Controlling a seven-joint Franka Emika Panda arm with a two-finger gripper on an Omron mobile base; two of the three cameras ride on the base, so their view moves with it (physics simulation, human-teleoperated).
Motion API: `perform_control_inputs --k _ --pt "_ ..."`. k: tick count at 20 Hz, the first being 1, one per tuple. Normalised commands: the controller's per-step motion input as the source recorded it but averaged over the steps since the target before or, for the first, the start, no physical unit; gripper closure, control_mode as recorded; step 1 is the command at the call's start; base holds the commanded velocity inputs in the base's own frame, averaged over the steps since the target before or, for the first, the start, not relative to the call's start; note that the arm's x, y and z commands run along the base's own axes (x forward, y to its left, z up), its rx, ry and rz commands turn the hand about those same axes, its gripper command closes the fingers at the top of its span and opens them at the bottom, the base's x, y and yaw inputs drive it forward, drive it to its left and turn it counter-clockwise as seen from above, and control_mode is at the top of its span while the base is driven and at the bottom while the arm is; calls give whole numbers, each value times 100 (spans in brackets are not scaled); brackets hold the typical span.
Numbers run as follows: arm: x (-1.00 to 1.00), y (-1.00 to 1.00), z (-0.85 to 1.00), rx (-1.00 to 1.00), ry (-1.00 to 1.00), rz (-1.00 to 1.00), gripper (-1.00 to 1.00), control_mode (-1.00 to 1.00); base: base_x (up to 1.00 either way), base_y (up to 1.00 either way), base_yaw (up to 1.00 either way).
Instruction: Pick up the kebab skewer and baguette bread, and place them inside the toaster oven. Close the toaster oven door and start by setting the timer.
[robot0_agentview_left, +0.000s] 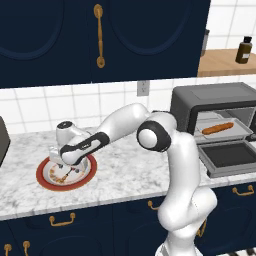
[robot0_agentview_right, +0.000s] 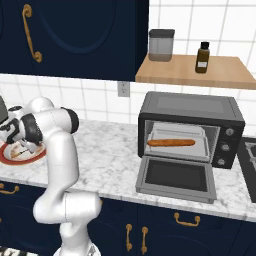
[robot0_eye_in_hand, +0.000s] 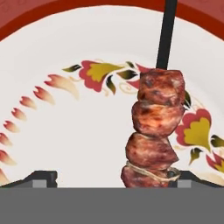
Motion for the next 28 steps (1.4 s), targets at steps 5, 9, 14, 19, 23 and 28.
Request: perform_control_inputs --k 5,9,14,19,23,28 --pt "0 -21 -16 0 0 0 100 -100 0 0 0" --pt "-20 -50 -2 0 0 0 100 -100 0 0 0" --pt "-22 -47 26 0 0 0 100 -100 0 0 0" --pt "-72 -55 97 4 -9 -2 100 -100 0 0 0" --pt "-96 -88 95 11 -14 -7 100 -100 0 0 0" --pt "-81 -100 90 16 -8 -11 100 -100 0 0 0"
